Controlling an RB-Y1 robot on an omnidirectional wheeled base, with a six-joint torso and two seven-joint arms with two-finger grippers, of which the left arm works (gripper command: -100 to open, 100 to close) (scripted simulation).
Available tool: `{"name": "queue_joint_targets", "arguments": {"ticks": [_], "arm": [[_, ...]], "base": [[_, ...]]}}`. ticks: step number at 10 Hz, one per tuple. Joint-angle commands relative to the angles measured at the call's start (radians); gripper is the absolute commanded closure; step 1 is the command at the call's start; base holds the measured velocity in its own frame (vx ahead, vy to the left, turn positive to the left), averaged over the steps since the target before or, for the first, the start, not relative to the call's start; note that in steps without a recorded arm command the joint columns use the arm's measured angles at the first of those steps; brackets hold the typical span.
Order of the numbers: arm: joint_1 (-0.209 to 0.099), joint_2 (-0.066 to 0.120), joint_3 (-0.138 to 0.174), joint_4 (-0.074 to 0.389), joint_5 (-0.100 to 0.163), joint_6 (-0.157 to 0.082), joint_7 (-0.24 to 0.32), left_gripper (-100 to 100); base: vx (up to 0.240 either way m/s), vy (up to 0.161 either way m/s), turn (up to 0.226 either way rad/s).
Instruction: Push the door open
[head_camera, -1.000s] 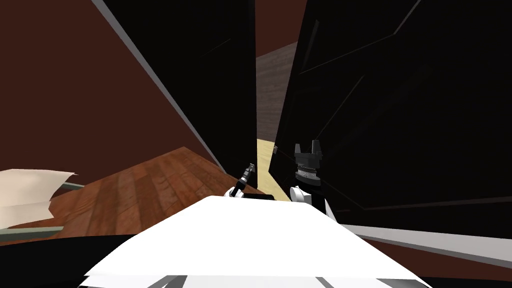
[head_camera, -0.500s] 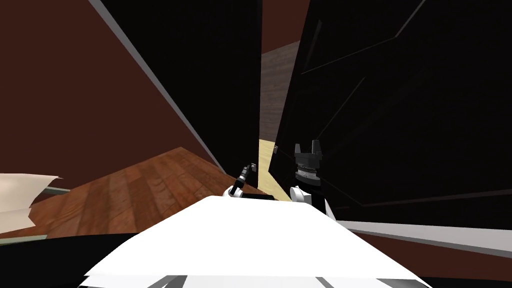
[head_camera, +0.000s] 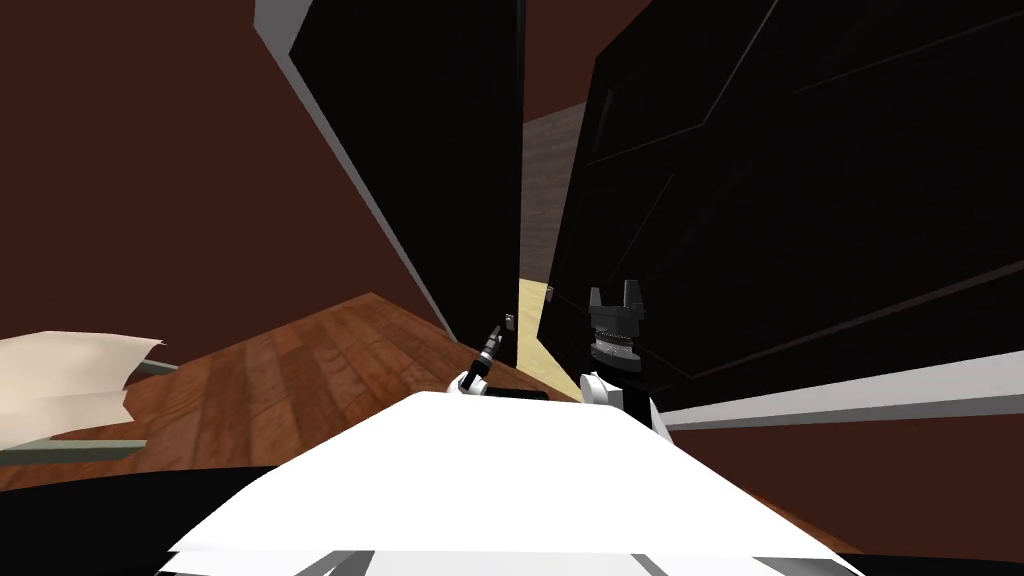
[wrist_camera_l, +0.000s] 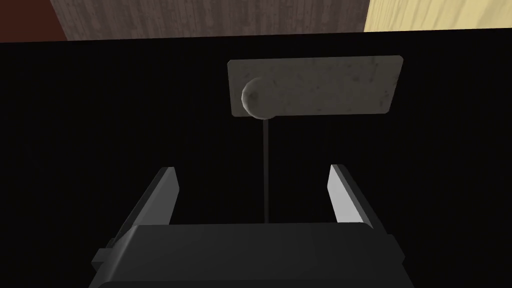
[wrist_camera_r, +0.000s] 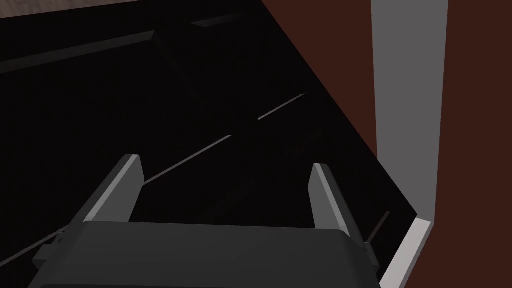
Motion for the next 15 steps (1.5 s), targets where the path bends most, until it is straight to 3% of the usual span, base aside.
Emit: {"name": "queue_joint_targets", "arguments": {"ticks": [1,4,13,14,15], "arm": [[0.004,-0.002,-0.004,-0.008,-0.002,0.009,0.001,-100],[0.003,-0.002,-0.003,-0.003,-0.002,0.007,0.000,-100],[0.003,-0.009,0.010,0.012,0.002,-0.011,-0.008,-100],[0.003,-0.009,0.010,0.012,0.002,-0.011,-0.008,100],[0.003,-0.009,0.010,0.012,0.002,-0.011,-0.008,100]], "base": [[-0.203,0.029,0.011],[-0.075,0.004,-0.005],[0.169,-0.062,-0.018],[-0.015,0.000,-0.008],[-0.024,0.008,-0.014]]}}
